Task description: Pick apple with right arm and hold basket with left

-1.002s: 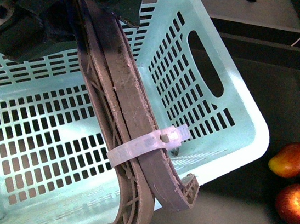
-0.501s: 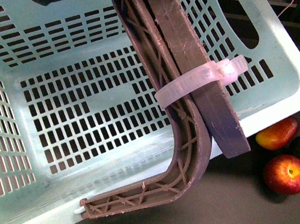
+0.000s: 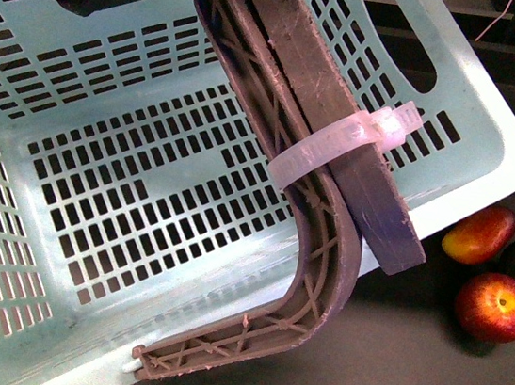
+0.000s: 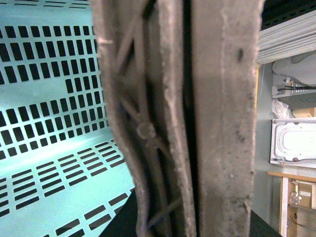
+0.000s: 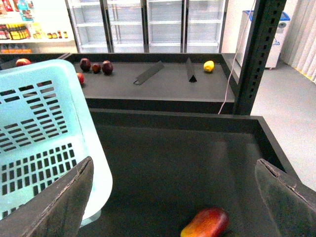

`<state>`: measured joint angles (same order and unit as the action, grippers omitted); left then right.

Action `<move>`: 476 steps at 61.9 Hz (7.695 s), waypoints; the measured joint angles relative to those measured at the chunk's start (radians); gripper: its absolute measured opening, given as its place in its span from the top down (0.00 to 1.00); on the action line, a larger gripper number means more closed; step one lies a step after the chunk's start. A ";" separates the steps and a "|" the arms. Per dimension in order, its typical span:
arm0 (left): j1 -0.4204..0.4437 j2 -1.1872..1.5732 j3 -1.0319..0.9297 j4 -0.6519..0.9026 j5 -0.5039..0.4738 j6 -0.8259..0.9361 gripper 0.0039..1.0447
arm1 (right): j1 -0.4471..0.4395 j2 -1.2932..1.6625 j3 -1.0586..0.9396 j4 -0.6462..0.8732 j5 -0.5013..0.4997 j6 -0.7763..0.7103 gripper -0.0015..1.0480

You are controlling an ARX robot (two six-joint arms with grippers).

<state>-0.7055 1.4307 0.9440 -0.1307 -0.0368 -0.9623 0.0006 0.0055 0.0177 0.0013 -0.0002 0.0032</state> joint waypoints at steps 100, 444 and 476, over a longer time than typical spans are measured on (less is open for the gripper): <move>0.002 0.003 0.000 0.000 0.000 -0.001 0.85 | 0.046 2.059 0.705 0.310 0.241 0.350 0.08; 0.003 0.010 0.000 0.000 -0.003 -0.003 0.85 | 0.059 0.736 0.146 0.563 0.034 0.022 0.79; 0.003 0.010 0.000 0.000 -0.003 -0.003 0.85 | 0.002 0.499 0.037 0.441 0.003 0.003 0.98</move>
<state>-0.7025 1.4403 0.9436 -0.1303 -0.0395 -0.9657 0.0021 0.5041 0.0551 0.4419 0.0025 0.0063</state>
